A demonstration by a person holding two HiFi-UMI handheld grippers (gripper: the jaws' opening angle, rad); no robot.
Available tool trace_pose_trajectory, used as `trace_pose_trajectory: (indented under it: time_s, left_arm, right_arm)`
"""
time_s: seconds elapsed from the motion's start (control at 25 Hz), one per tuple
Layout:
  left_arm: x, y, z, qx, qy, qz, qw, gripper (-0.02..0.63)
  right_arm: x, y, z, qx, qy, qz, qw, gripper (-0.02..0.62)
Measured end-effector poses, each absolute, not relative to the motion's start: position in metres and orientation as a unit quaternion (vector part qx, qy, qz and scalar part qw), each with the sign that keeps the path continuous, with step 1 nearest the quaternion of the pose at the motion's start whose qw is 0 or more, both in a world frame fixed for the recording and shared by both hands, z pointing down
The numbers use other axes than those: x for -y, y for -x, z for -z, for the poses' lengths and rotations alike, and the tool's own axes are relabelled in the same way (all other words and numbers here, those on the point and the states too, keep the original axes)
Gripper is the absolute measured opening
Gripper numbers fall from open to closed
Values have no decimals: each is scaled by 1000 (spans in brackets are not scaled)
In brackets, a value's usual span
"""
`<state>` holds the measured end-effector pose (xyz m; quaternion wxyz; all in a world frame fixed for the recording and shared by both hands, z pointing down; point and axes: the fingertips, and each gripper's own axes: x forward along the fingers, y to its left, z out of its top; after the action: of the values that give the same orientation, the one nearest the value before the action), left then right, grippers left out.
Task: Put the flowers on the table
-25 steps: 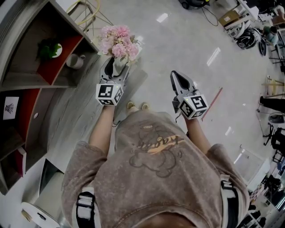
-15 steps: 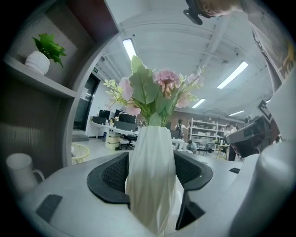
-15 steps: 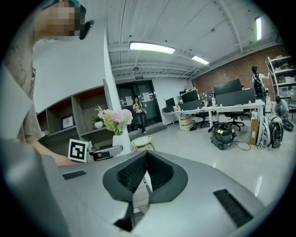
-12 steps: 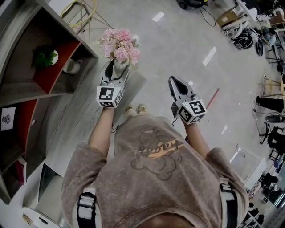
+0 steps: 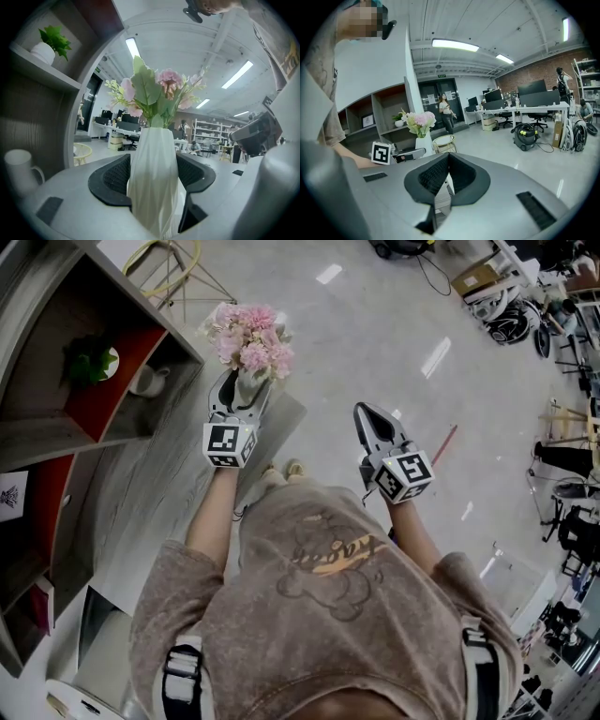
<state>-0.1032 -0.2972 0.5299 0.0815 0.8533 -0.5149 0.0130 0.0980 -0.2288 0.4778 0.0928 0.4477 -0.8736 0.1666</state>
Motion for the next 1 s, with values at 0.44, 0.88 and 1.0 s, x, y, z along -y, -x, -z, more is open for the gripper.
trace_pose_trajectory:
  time_s: [0.44,0.88,1.0]
  left_arm:
    - [294,110,-539,519,-850,-12,87,316]
    - [290,111,-538,516,-852,-14,87,316]
    - [287,110,-537,514,-853,-20,88,316]
  right_arm:
    - [227,-91,-481,874,-445,-168,96,-3]
    - [225,-85,-480,878,-438,-168,96,-3]
    - [225,-84,-479,879,-436,-166,94,-3]
